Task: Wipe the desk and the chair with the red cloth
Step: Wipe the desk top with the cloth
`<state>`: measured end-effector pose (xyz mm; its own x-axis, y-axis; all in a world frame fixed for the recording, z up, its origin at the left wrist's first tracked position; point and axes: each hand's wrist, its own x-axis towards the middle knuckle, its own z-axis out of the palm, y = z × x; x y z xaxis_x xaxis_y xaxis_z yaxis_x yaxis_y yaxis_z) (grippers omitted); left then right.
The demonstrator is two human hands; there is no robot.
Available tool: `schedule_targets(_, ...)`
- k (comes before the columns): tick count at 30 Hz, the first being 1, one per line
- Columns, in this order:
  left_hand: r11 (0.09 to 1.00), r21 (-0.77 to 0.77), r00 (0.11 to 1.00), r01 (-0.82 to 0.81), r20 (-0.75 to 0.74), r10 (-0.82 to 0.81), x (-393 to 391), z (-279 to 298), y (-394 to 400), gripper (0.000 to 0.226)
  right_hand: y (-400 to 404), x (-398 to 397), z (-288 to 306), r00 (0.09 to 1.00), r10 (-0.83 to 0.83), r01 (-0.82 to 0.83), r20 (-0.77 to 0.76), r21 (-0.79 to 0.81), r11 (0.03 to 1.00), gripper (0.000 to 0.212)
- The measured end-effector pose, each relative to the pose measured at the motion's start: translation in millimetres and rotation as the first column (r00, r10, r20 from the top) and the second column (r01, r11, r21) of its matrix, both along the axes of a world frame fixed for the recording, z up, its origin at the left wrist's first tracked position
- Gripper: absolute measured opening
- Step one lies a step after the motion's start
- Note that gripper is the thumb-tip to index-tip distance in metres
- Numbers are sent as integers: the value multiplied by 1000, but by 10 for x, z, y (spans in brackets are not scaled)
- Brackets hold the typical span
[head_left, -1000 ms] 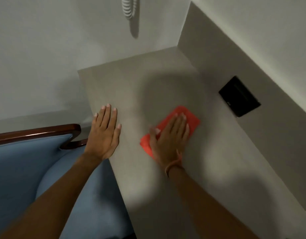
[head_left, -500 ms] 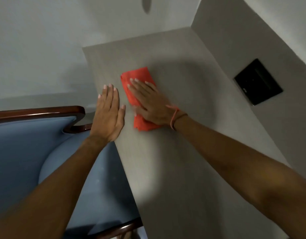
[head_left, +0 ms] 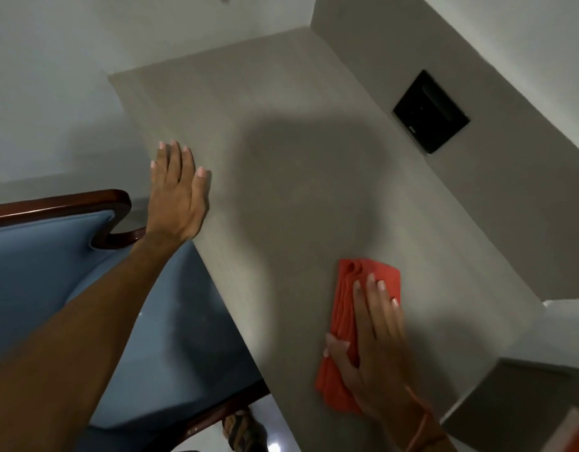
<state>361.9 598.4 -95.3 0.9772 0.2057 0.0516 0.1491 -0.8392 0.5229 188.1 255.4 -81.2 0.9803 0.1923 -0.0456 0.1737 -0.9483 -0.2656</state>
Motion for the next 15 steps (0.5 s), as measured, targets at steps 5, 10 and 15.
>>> schedule_targets(5, 998, -59, 997, -21, 69, 25, 23, -81, 52, 63, 150, 804, -10, 983, -173, 175, 53, -33, 984, 91)
schedule_targets(10, 958, -288, 992, -4, 119, 39, 31, -84, 57, 61, 833, 2013, 17, 997, -21, 24, 77, -43, 999, 94)
schedule_targets(15, 817, -576, 983, -32, 127, 129, -65, -26, 259, 58, 2016, 2694, 6, 981, 173, -168, 82, -59, 984, 98)
